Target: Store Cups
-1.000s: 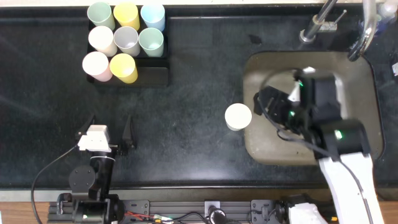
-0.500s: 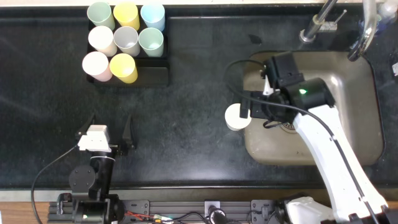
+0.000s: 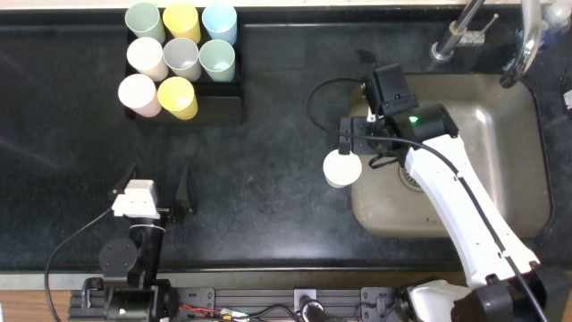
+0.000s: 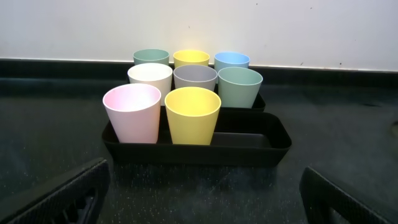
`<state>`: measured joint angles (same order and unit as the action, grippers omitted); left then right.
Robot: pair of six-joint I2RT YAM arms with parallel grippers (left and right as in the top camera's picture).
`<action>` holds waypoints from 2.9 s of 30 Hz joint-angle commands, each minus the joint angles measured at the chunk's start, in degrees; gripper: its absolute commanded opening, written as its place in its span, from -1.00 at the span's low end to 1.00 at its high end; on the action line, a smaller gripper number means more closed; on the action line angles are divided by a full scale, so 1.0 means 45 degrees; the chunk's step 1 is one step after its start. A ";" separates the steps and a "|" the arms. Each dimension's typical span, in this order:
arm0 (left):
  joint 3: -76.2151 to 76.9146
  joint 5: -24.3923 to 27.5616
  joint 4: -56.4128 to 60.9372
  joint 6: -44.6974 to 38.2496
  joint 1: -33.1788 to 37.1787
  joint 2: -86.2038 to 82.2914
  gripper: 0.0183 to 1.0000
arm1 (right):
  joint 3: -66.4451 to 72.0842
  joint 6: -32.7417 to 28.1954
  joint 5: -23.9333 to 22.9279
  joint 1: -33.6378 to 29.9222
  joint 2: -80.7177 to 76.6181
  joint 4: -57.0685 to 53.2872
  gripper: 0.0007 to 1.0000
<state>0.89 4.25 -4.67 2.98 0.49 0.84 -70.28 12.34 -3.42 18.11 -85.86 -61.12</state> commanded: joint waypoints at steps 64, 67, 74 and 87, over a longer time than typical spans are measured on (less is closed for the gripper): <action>-0.0102 -0.0102 0.0039 0.0010 0.0044 -0.0151 1.00 | -1.3075 0.2327 -0.0593 0.4998 -0.7271 -0.6479 -0.91; -0.0102 -0.0102 0.0039 0.0010 0.0044 -0.0151 1.00 | -1.3585 0.1851 -0.0529 0.5260 -0.7800 -0.6280 -0.92; -0.0102 -0.0102 0.0039 0.0010 0.0044 -0.0151 1.00 | -1.4528 0.1350 0.0063 0.5474 -0.8820 -0.5396 -0.91; -0.0102 -0.0102 0.0044 0.0010 0.0044 -0.0151 1.00 | -1.4513 0.1161 0.1035 0.5353 -0.9078 -0.3400 -0.92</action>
<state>0.86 4.10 -4.67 2.98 0.49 0.75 -133.71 18.35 -1.39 42.37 -126.08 -77.76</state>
